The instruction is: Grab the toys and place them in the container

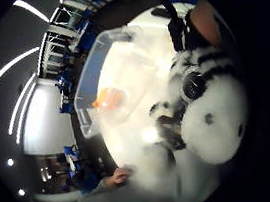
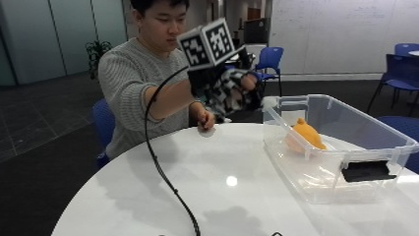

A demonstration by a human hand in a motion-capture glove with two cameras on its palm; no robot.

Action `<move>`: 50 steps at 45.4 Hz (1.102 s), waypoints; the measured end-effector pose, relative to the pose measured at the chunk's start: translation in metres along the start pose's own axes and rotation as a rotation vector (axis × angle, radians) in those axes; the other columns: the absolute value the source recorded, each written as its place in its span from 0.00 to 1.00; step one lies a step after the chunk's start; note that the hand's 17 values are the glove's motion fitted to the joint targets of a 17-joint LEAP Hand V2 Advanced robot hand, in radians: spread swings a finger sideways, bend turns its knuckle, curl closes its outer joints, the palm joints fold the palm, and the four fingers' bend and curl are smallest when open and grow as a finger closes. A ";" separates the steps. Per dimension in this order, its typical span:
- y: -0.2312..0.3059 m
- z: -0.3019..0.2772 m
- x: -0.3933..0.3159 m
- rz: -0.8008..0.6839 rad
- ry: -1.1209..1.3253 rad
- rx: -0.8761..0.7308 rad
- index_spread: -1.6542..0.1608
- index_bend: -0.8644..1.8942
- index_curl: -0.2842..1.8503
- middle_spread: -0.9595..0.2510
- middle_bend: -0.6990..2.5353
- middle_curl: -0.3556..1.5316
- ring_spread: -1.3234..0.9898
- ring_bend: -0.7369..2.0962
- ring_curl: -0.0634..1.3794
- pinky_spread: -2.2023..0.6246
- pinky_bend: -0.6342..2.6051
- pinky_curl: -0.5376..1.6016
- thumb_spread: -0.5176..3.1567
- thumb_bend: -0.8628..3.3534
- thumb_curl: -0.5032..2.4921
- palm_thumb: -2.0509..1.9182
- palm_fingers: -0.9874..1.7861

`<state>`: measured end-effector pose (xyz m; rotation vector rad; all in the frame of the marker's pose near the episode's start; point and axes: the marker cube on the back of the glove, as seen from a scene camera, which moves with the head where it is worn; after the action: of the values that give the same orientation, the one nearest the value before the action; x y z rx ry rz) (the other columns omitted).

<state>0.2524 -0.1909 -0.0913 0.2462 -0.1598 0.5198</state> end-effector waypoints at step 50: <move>-0.168 0.151 -0.230 -0.054 0.273 -0.321 0.67 0.34 0.40 0.58 0.27 0.41 0.38 0.55 0.48 0.63 0.56 0.46 0.36 0.21 0.48 0.67 0.56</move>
<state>0.1270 -0.4812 -0.0276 -0.1335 0.0299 0.4613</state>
